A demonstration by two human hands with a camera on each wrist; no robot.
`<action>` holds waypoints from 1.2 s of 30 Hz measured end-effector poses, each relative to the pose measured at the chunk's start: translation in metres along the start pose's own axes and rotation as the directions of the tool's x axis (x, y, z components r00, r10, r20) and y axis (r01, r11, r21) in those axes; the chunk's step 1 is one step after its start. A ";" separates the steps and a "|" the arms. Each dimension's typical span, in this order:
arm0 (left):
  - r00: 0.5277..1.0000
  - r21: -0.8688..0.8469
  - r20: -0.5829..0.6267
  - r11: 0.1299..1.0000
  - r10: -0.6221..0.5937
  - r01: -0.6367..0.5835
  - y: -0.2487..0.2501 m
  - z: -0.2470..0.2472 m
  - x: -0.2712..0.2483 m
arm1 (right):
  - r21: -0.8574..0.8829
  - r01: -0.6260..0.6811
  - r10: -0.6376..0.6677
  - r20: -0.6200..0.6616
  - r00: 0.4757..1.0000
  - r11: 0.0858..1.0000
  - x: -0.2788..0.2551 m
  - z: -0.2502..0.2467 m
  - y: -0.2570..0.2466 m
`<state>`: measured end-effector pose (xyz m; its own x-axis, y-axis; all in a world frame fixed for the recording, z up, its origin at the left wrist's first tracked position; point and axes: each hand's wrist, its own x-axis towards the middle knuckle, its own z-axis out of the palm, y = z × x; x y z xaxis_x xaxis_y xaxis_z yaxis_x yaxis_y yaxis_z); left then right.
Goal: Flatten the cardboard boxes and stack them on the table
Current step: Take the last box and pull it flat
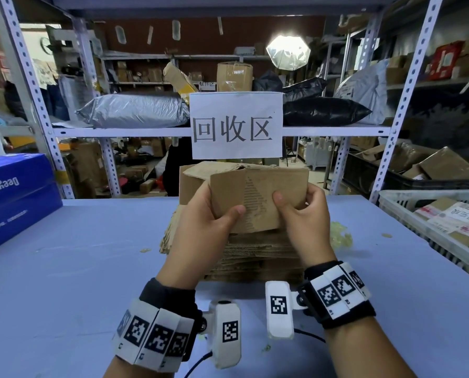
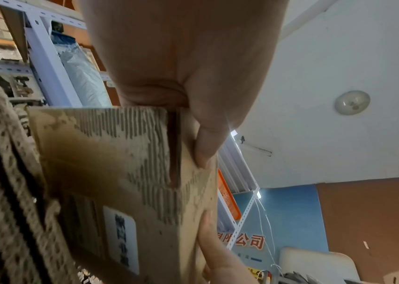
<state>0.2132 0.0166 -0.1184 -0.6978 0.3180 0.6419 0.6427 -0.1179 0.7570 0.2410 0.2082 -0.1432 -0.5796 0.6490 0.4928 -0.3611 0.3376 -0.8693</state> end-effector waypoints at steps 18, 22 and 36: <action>0.998 -0.021 -0.049 0.999 0.044 -0.045 0.001 -0.001 0.000 | -0.085 0.078 -0.075 0.041 0.996 0.993 -0.005 -0.001 -0.007; 0.999 -0.008 -0.026 0.999 0.046 -0.046 0.001 -0.002 -0.001 | -0.045 0.093 -0.096 -0.072 0.993 0.995 -0.001 -0.002 -0.001; 0.998 -0.092 -0.052 0.996 -0.026 0.021 -0.001 -0.003 0.001 | -0.027 0.111 -0.113 -0.122 0.986 0.993 -0.001 -0.009 -0.009</action>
<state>0.2105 0.0138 -0.1185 -0.7296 0.2721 0.6274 0.5958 -0.1975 0.7785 0.2507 0.2109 -0.1363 -0.4415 0.6848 0.5797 -0.4031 0.4258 -0.8100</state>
